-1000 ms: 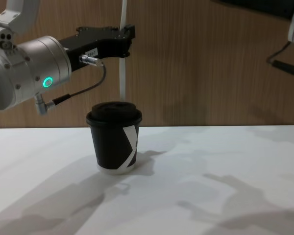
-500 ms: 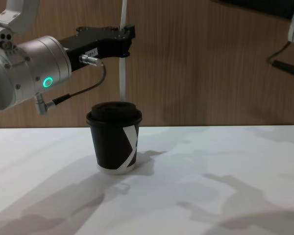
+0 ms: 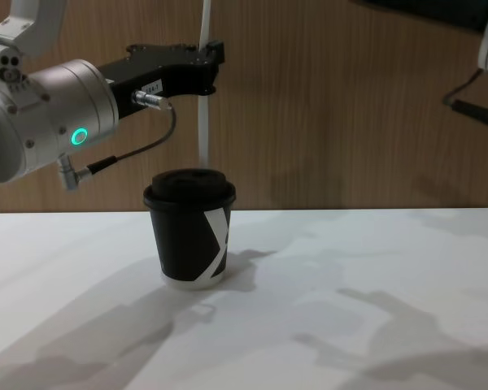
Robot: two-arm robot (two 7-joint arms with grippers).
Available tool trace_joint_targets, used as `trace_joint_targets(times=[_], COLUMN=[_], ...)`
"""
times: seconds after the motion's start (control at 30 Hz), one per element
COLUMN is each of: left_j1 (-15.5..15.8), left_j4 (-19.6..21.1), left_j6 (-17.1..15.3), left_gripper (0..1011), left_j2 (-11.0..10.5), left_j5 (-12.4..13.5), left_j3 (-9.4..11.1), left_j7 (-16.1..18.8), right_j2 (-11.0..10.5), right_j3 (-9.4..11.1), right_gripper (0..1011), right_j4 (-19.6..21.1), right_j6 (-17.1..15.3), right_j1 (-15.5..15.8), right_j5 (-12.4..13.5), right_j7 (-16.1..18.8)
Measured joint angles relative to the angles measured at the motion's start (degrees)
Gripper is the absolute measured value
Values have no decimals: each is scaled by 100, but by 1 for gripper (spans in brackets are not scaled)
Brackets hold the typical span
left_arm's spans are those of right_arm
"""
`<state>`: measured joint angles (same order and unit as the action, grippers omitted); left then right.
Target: Pick up the straw with one hand, pass it to the other hand, and insert it into the cup.
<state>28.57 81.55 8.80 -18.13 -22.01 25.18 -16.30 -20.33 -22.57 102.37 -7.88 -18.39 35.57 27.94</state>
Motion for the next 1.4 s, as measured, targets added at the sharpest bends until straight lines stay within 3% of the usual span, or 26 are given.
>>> trace_joint_targets(times=[0.73, 1.4], left_j1=[199, 214], left_j4=[-317, -432], left_j6=[195, -46], left_gripper=[3, 3], left_j2=[204, 315], left_j5=[137, 418], left_j3=[-32, -50], left_j7=[2, 248], right_j2=[0, 0], right_j3=[0, 0], right_gripper=[1001, 1001], right_j4=[0, 0], right_j6=[0, 0], right_j1=[0, 0], right_j5=[0, 0], right_j7=[0, 0])
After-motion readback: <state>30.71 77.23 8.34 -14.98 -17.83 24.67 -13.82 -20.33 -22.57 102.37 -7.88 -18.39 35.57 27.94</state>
